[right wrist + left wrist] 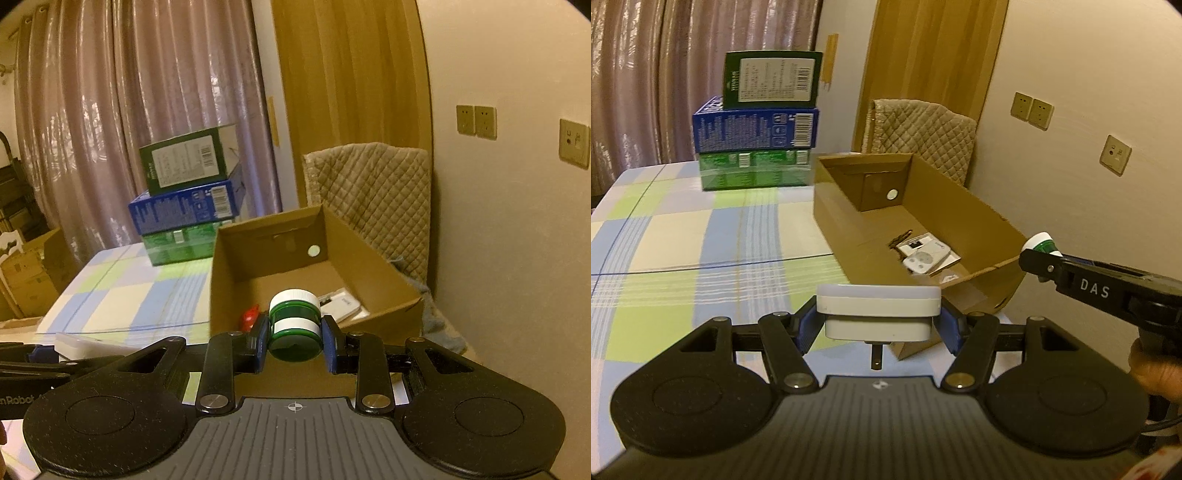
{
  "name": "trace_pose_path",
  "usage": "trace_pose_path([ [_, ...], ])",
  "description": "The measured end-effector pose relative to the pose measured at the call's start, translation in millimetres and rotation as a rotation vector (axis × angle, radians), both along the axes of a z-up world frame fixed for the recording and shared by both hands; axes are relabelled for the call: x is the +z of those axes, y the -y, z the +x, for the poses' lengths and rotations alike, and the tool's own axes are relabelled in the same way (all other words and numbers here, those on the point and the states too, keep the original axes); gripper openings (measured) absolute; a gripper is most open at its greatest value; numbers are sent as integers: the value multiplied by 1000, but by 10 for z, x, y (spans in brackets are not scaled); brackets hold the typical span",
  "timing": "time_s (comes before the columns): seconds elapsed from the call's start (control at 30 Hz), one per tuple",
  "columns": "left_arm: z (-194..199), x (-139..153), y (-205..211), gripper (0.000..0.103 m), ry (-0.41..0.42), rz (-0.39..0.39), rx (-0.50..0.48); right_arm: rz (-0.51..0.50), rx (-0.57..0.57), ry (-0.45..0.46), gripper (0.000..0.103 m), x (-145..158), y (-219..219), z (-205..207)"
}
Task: Organize rigid objects
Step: 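Carry the plug adapter and green roll in both tools over the cardboard box, then open the left tool to drop the plug adapter while the right tool releases the roll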
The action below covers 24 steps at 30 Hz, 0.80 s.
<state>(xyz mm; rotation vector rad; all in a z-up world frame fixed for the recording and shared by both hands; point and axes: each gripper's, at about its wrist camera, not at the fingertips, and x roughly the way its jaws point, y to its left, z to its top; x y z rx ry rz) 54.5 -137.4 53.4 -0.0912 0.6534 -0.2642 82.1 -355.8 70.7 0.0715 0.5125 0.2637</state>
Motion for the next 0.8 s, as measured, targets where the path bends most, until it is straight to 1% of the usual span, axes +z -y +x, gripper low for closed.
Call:
trace_pose_path([
  [0.27,316,116,225,60,31,1,-34,-43,0,21,27,50,141,312],
  [0.37,487,150,314,60,47,21,-41,-53,-2,23,27,68,186,464],
  [0.47,686,175,403,60,54,22,-55,-63,3,22,27,86,214,626],
  [0.63,992,180,548,60,55,25,-81,-66,17,-5,27,39,237,903],
  [0.8,1226,79,657,60,25,32,-103,-64,26,-42,27,-70,227,1118],
])
